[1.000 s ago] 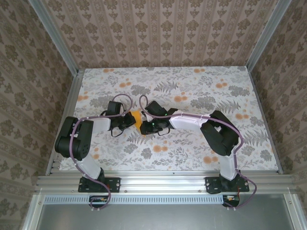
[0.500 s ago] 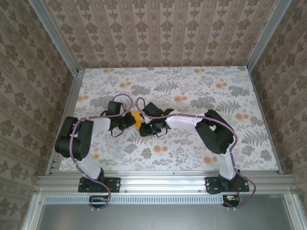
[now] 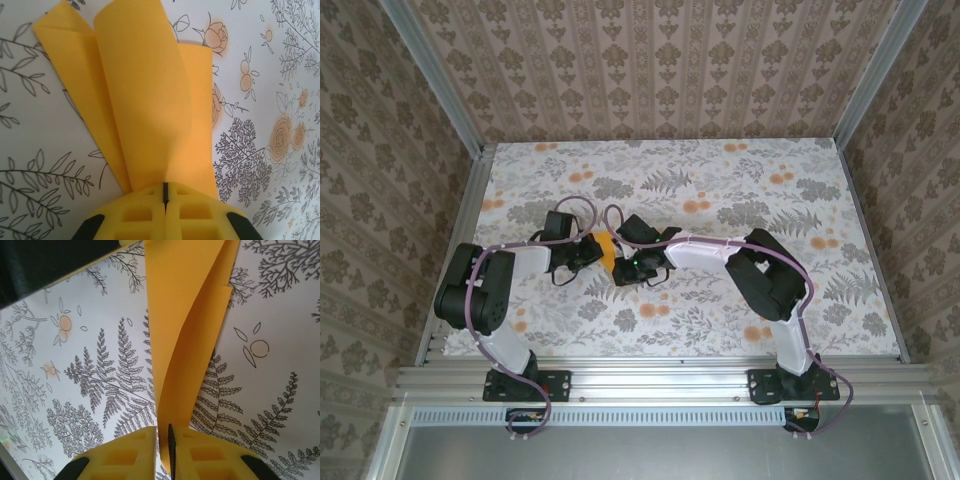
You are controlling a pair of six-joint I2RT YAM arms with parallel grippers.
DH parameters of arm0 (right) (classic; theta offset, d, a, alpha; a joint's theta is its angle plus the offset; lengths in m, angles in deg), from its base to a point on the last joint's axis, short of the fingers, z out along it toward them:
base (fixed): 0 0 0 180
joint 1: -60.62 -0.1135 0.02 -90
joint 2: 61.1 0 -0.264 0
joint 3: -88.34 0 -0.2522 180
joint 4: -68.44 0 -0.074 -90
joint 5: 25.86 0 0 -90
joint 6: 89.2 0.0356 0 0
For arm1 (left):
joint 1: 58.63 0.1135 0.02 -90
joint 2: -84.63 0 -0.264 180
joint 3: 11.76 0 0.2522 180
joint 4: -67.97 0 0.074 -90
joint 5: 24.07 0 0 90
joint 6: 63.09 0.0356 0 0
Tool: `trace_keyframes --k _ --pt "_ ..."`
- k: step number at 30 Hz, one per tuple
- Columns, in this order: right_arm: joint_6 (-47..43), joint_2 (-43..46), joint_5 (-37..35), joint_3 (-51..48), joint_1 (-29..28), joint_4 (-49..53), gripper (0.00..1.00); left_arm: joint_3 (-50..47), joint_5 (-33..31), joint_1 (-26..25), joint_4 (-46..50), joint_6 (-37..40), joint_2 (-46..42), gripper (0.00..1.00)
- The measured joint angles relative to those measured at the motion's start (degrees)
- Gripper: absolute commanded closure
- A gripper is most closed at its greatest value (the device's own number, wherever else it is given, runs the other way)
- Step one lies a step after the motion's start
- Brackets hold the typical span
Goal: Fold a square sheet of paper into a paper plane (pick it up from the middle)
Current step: Fold the wing for the fifth time at the center of the table.
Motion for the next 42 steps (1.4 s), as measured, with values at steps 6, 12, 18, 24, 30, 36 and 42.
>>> trace_keyframes --k 6,12,18,24,30,36,42 --pt "0.00 -0.42 -0.02 0.02 0.00 0.37 0.85 0.00 -0.02 -0.02 -0.02 0.00 0.00 0.94" --pt "0.02 -0.46 -0.22 0.02 0.00 0.42 0.92 0.00 0.00 -0.02 0.00 0.00 0.00 0.94" --pt "0.17 -0.46 -0.39 0.02 0.00 0.44 0.95 0.00 -0.02 -0.02 0.00 0.00 0.00 0.94" --pt "1.66 -0.46 1.14 -1.05 0.52 -1.18 1.00 0.00 -0.07 -0.02 0.00 0.00 0.00 0.94" --pt "4.50 -0.46 4.44 -3.50 1.86 -4.90 1.00 0.00 -0.15 -0.02 0.00 0.00 0.00 0.94" --pt "7.63 -0.46 8.46 -6.29 3.50 -9.49 1.00 0.00 -0.17 -0.02 -0.02 0.00 0.00 0.94" --pt "9.75 -0.44 11.65 -8.24 4.63 -13.09 0.91 0.00 -0.17 -0.02 -0.02 0.00 0.00 0.94"
